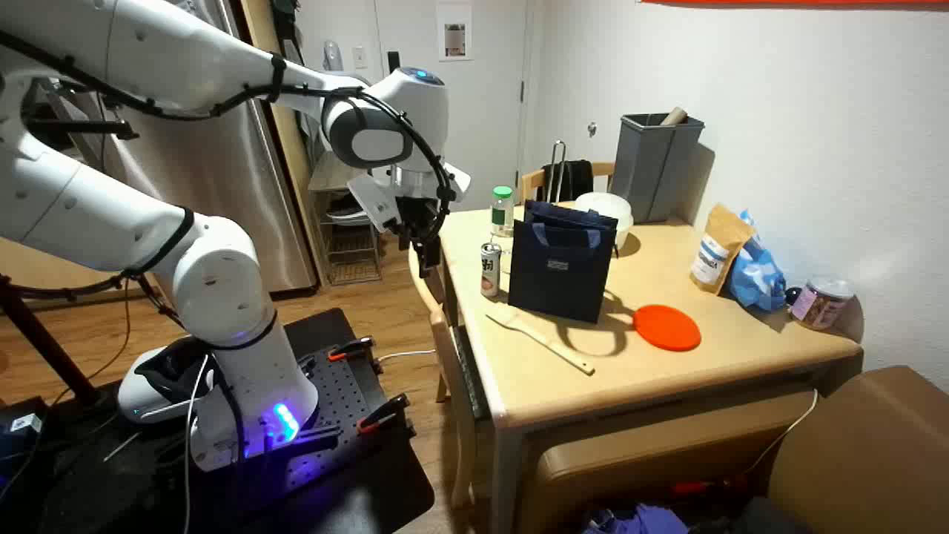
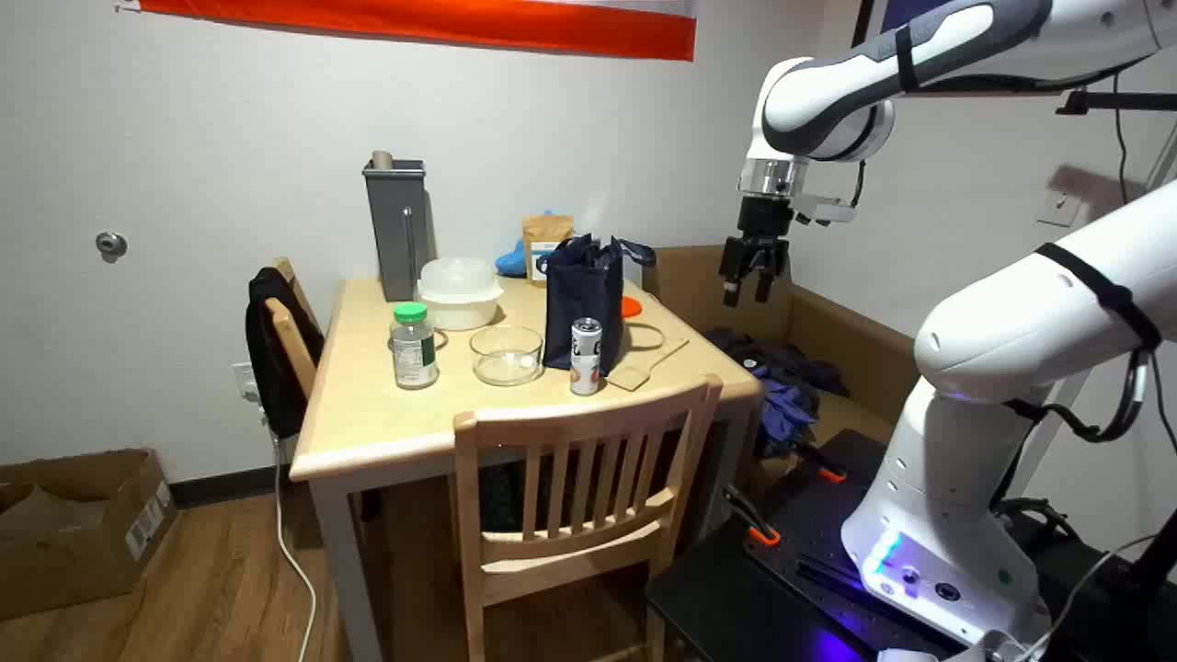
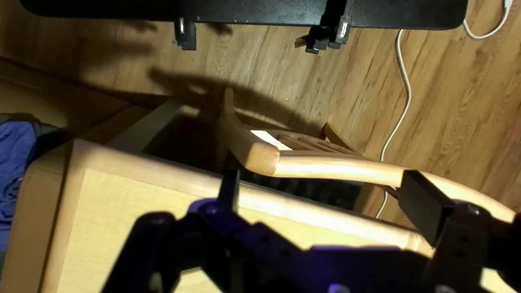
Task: Put the white can inside the dark blue bag on the table
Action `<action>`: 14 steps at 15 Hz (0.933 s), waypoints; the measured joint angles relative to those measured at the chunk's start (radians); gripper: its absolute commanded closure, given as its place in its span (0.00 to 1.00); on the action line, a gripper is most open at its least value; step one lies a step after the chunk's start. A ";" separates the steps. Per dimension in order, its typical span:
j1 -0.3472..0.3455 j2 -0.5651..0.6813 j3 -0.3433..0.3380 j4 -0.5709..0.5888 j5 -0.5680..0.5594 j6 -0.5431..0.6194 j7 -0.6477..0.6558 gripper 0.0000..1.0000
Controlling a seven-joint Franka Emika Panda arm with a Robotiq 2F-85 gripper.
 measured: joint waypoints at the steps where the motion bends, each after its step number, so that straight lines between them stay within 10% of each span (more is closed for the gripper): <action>1: 0.000 0.000 0.000 0.000 0.000 0.000 0.000 0.00; 14: 0.055 0.033 0.031 0.007 0.083 0.062 0.000 0.00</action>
